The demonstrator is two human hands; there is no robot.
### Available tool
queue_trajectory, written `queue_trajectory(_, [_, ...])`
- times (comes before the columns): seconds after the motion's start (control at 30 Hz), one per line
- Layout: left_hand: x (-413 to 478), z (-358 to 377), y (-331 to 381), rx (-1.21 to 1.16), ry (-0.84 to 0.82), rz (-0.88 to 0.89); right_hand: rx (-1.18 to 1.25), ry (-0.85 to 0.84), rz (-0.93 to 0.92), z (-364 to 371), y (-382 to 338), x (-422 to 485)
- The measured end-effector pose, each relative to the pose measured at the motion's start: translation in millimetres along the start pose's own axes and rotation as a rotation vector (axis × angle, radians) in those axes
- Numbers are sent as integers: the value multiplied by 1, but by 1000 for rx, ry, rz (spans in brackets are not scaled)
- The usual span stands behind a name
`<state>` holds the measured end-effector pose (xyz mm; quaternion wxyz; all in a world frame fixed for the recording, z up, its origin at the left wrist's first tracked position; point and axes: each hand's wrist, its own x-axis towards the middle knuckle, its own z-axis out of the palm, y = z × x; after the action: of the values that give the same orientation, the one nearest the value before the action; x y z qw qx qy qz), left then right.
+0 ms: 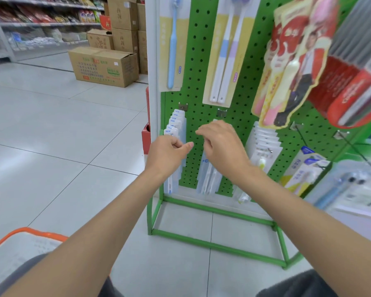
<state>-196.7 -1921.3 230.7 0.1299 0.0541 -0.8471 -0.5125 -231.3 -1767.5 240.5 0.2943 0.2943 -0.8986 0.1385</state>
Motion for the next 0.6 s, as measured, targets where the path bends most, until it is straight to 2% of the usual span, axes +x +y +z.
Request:
queue_trajectory(0.17, [-7,19,12,-1,-81,50,76,83,129,-3,14,-25])
queue_trajectory(0.33, [-5,41,17,17,-81,38,124,-46,317,-8,15,-26])
queue_trajectory(0.5, [2,59,17,7,-61,-3,110,-16,389,-8,17,-22])
queue_trajectory(0.6, [4,66,18,-39,-20,-31,195,-62,462,-9,20,-21])
